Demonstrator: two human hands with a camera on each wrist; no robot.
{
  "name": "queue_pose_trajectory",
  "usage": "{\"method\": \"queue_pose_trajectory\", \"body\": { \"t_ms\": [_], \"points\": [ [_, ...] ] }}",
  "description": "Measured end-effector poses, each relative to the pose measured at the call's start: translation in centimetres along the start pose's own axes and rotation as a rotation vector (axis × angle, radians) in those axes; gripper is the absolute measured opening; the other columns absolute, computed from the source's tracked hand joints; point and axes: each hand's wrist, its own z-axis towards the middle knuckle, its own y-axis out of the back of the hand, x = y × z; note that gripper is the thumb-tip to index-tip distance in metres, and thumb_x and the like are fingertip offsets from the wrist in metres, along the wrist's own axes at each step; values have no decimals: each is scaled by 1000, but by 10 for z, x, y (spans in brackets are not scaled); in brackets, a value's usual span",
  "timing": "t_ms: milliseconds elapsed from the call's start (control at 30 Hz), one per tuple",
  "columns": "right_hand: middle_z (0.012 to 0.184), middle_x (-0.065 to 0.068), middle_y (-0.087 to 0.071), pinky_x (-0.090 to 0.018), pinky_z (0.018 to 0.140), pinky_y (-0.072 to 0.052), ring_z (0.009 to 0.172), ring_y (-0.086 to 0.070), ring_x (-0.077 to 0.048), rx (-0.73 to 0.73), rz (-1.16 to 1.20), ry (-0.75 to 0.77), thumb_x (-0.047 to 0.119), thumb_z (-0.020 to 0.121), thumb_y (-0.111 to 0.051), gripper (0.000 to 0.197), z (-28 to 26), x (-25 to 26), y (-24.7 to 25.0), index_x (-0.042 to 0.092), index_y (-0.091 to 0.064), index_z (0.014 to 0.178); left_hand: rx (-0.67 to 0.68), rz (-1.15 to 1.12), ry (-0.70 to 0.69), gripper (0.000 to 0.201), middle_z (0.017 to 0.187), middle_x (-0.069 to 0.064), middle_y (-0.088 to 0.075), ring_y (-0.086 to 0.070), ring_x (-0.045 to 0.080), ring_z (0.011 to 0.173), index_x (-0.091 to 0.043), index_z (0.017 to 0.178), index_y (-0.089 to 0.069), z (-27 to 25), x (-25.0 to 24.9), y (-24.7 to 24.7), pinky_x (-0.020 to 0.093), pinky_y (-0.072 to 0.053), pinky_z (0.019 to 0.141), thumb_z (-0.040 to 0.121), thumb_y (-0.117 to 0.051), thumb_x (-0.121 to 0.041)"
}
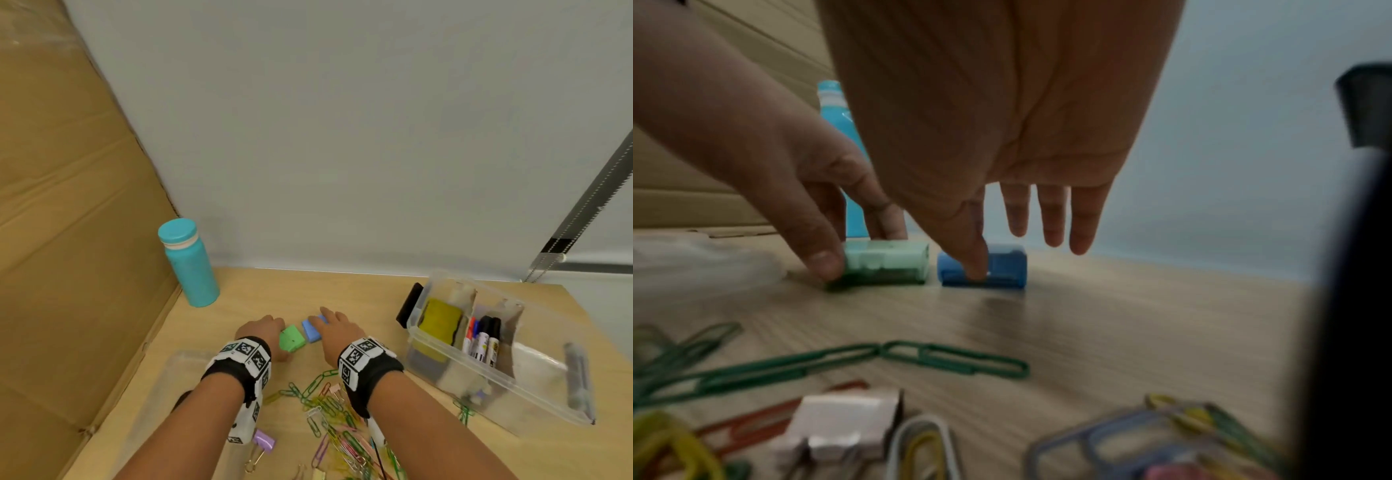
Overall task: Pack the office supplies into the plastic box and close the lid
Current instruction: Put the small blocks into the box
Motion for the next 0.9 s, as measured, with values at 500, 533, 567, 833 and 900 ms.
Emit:
{"method": "queue_pose_trajectory", "body": {
  "t_ms": [500,533,567,833,900],
  "points": [
    [101,-9,-59,-32,68,-44,79,-54,-23,-383,392,20,27,91,-55,23,-53,-13,30,12,-47,107,23,-60,-26,58,132,2,-53,-54,24,117,-26,135,-42,-10,7,12,34,-46,97,83,-61,-41],
    [103,-7,-58,-31,70,-44,80,-52,-20,-410,396,51,28,90,-59,24,-66,-18,34,13,-50,107,27,-110,-23,57,132,3,-54,-55,24,116,-24,134,-43,-12,8,17,32,-46,95,83,-61,-39],
    [106,-5,-57,-29,74,-46,83,-52,-18,-445,404,84,29,89,-61,25,-79,-23,37,15,-53,108,16,-161,-22,55,130,5,-55,-56,23,114,-22,133,-43,-15,9,20,30,-45,93,84,-61,-37],
    [120,-4,-42,-26,90,-43,105,-54,-22,-638,438,-158,23,94,-55,43,-164,-116,80,17,-44,135,-226,-540,-169,54,126,2,-57,-62,15,88,-21,131,-45,-50,8,30,26,-46,79,82,-68,-26],
    [121,-9,-48,-32,86,-46,104,-56,-26,-544,399,-256,19,90,-59,43,-159,-135,83,14,-44,130,-252,-583,-193,55,126,2,-57,-61,13,87,-21,131,-46,-59,5,30,25,-46,79,81,-70,-25]
  ]
}}
